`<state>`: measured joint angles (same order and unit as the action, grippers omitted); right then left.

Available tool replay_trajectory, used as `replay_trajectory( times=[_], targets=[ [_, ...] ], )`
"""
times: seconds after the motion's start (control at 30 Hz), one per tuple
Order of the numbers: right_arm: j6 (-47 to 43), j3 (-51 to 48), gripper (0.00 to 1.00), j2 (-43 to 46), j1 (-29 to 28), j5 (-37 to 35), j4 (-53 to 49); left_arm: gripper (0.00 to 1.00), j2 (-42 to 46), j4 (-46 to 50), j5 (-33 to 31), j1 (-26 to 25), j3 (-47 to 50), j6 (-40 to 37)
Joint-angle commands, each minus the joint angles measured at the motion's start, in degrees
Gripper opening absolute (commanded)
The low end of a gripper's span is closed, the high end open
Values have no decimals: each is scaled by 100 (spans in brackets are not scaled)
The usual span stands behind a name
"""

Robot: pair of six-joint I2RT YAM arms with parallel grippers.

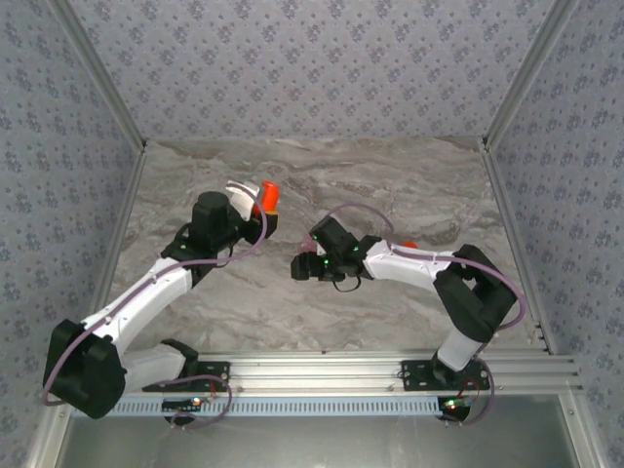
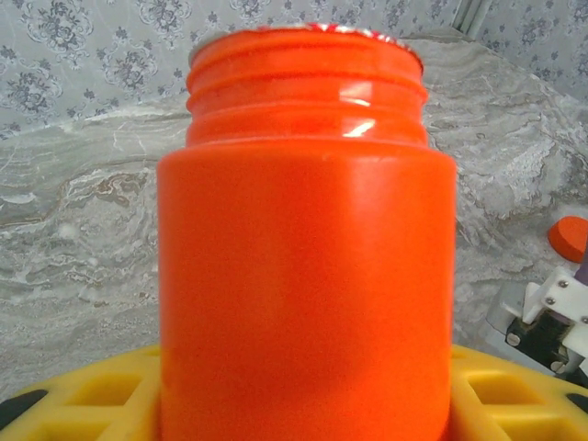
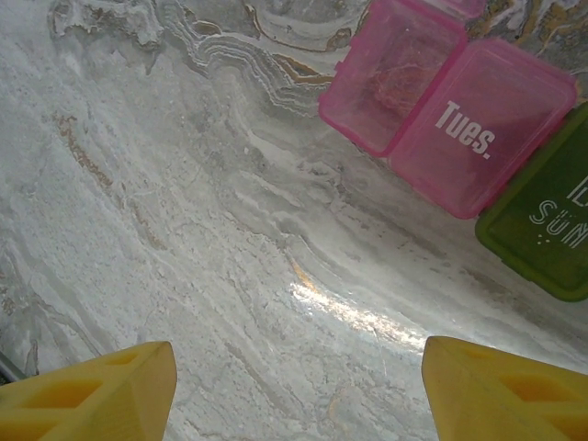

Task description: Sort the pills into containers

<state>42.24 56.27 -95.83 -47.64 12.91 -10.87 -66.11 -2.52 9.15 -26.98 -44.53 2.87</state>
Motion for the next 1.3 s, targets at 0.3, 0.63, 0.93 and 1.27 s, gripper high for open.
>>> replay_trajectory(
  times=[0.3, 0.63, 0.93, 1.27],
  targets=[
    [7, 47, 73, -305, 196, -35, 10, 0, 37, -59, -61, 55, -223, -54],
    [-65, 269, 73, -494, 419, -31, 9, 0, 63, -59, -50, 59, -221, -43],
    [-157, 488, 73, -704, 620, -19, -39, 0, 72, -55, -43, 63, -228, -28],
    [-205, 721, 73, -790, 750, 87, -64, 0, 63, -42, -9, 63, -225, 5]
  ],
)
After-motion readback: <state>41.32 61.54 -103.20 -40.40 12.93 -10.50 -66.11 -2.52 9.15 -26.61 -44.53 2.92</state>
